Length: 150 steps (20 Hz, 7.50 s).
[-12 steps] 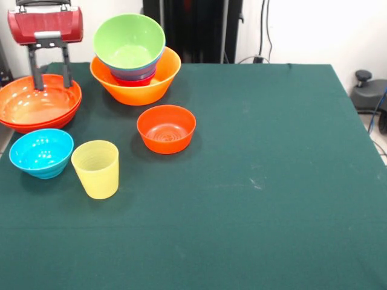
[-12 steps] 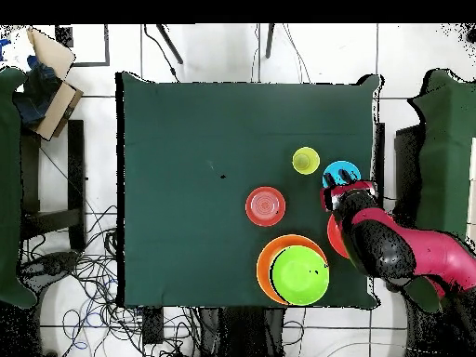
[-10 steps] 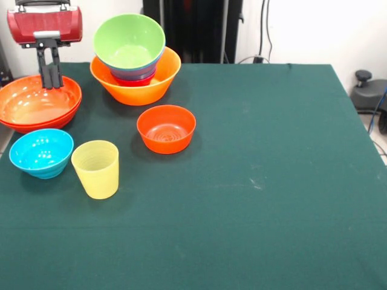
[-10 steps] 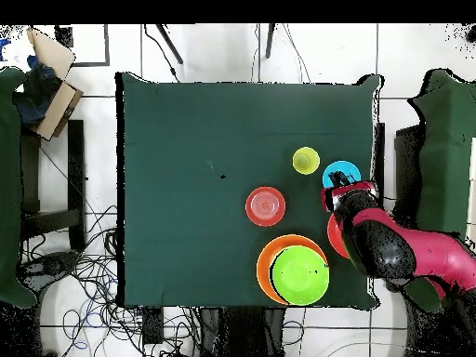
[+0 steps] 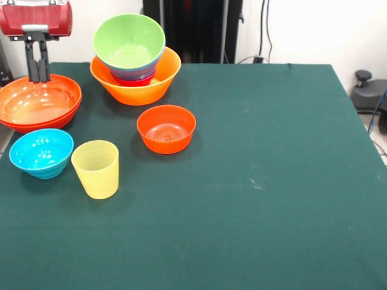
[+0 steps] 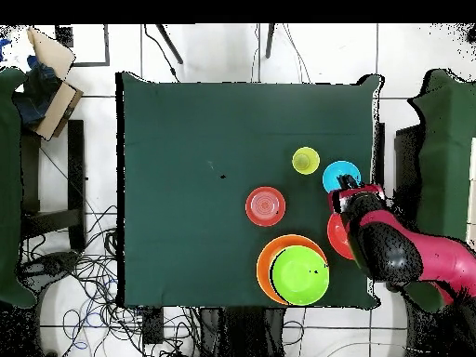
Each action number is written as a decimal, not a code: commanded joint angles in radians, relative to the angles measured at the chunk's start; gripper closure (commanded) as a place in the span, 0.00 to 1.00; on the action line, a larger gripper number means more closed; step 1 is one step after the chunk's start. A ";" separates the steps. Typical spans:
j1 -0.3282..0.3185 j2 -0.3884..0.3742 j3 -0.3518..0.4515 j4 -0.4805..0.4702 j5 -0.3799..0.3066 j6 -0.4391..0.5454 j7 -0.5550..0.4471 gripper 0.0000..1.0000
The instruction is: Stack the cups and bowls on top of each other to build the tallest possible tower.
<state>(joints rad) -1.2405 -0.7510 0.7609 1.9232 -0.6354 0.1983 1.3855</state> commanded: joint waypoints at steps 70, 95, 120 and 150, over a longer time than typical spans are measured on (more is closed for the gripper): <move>0.137 0.416 -0.354 -0.165 -0.242 -0.079 0.054 0.00; 0.050 0.120 -0.252 0.035 -0.057 0.161 -0.008 0.00; 0.136 0.373 -0.347 -0.162 -0.175 -0.048 0.035 0.00; 0.131 0.315 -0.330 -0.110 -0.153 -0.029 0.043 1.00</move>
<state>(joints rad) -1.1636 -0.4232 0.4282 1.8609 -0.7315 0.1835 1.3855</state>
